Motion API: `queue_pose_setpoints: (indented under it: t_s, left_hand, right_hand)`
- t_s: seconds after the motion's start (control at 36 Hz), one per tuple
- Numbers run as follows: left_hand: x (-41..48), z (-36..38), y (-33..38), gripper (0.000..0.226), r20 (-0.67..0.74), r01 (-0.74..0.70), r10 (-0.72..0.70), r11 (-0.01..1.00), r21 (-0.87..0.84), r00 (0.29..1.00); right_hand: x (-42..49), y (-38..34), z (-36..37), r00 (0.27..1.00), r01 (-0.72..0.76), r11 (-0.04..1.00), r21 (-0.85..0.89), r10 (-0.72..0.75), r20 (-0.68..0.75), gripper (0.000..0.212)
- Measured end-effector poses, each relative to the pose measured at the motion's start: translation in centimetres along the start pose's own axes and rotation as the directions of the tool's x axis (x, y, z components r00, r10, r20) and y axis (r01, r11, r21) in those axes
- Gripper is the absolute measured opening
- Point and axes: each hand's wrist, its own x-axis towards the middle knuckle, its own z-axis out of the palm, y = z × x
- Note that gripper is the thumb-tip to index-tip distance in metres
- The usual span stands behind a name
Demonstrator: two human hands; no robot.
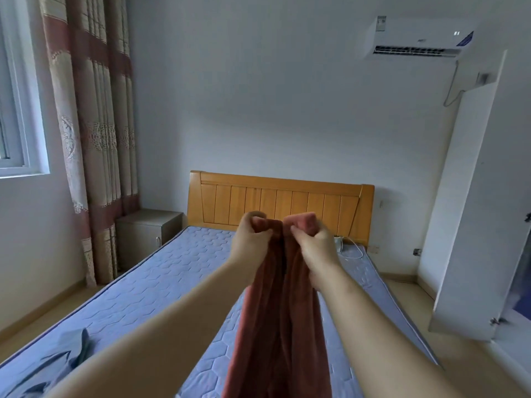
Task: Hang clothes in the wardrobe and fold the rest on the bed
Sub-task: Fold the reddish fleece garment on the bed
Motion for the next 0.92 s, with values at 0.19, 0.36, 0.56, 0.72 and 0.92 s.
queue_pose_setpoints:
  t_s: [0.19,0.36,0.56,0.72,0.92]
  left_hand:
    - [-1.4,0.3,0.8,0.029,0.125,0.015,0.008,0.984,-0.179,0.992]
    - [-2.0,0.0,0.6,0.071,0.094,-0.103,0.112,0.99,-0.093,0.989]
    - [-1.9,-1.7,1.6,0.016,0.005,-0.211,0.213,0.972,-0.106,0.977]
    - [-1.6,-3.4,3.0,0.007,0.12,-0.167,0.205,0.949,-0.266,0.971]
    - [-1.5,-4.6,4.4,0.007,0.179,-0.152,0.206,0.949,-0.275,0.962]
  right_hand:
    - [-1.7,-0.9,-0.7,0.933,0.033,0.997,0.065,-0.054,0.357,0.043]
    - [-2.9,-1.0,-1.8,0.798,-0.09,0.985,0.15,-0.02,0.603,0.059]
    - [-2.6,-1.7,-3.1,0.95,0.268,0.951,-0.153,-0.235,0.207,0.038]
    - [-2.7,-2.4,-4.5,0.946,0.25,0.947,-0.202,-0.195,0.26,0.041]
    - [-3.7,-3.0,-4.9,0.944,0.122,0.992,0.033,-0.126,0.305,0.04]
